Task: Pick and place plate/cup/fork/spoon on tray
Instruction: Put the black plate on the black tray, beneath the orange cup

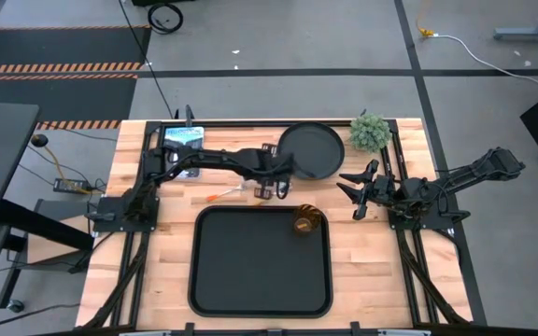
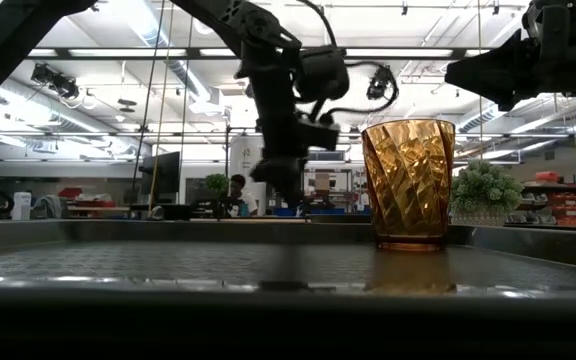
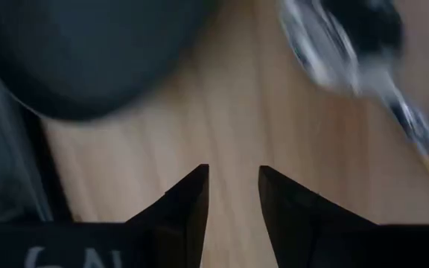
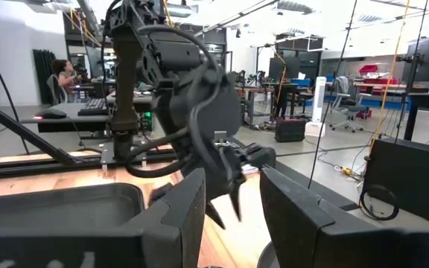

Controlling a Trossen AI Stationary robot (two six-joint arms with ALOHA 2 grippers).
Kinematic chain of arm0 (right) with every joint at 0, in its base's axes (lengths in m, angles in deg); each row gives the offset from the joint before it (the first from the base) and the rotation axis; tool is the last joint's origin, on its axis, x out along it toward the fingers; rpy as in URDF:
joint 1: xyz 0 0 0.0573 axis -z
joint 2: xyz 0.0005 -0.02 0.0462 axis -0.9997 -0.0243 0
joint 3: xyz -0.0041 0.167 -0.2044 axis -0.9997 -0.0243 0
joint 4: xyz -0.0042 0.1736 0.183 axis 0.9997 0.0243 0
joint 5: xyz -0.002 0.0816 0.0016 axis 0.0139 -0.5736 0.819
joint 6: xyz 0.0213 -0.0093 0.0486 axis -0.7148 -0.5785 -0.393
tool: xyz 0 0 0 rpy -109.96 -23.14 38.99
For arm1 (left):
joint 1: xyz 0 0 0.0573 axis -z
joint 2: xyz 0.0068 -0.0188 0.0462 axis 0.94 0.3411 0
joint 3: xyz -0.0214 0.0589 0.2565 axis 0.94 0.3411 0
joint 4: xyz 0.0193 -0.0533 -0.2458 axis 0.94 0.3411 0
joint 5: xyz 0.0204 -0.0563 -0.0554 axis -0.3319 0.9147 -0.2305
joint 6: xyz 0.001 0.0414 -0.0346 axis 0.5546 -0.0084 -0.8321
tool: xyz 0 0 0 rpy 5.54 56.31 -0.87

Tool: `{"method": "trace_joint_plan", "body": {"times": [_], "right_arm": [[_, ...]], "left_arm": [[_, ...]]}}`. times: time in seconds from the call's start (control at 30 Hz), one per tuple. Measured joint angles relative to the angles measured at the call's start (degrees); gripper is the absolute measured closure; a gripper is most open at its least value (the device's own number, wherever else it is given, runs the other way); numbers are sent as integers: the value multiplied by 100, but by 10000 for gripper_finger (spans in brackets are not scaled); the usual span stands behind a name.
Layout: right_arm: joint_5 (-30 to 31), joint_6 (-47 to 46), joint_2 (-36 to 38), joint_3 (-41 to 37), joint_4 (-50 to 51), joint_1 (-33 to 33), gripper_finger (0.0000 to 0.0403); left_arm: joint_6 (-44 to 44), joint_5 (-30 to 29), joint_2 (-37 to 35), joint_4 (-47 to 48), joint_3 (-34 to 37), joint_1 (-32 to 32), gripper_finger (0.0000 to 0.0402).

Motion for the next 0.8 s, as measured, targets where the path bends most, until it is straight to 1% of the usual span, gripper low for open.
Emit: {"method": "trace_joint_plan", "body": {"times": [0.07, 0.13, 0.2, 0.27, 0.33, 0.4, 0.5, 0.6, 0.8], "right_arm": [[0, 0, 1, -2, 1, 1, 266], [0, 1, -1, -1, 1, 0, 266], [2, 2, 1, -2, 0, 0, 266], [0, 2, -2, -2, 0, 0, 266], [0, 1, 1, -1, -1, 0, 266], [0, 2, -2, 0, 2, 2, 266], [-4, 1, -1, -1, 1, 1, 266], [-4, 1, -1, -1, -1, 1, 266], [-2, 0, 0, -2, 0, 0, 266]], "left_arm": [[-105, 6, -68, 608, 2, 25, 276], [-314, 56, -132, 1013, 0, 58, 276], [-483, 304, -196, 1395, 2, 60, 276], [-601, 579, -274, 1491, 2, 56, 276], [-628, 666, -355, 1628, 2, 48, 276], [-622, 668, -483, 1616, 44, 46, 276], [-609, 672, -853, 1469, 416, 0, 276], [-723, 667, -1341, 1273, 1043, -89, 276], [-1331, 702, -2336, 270, 2317, -94, 276]]}}
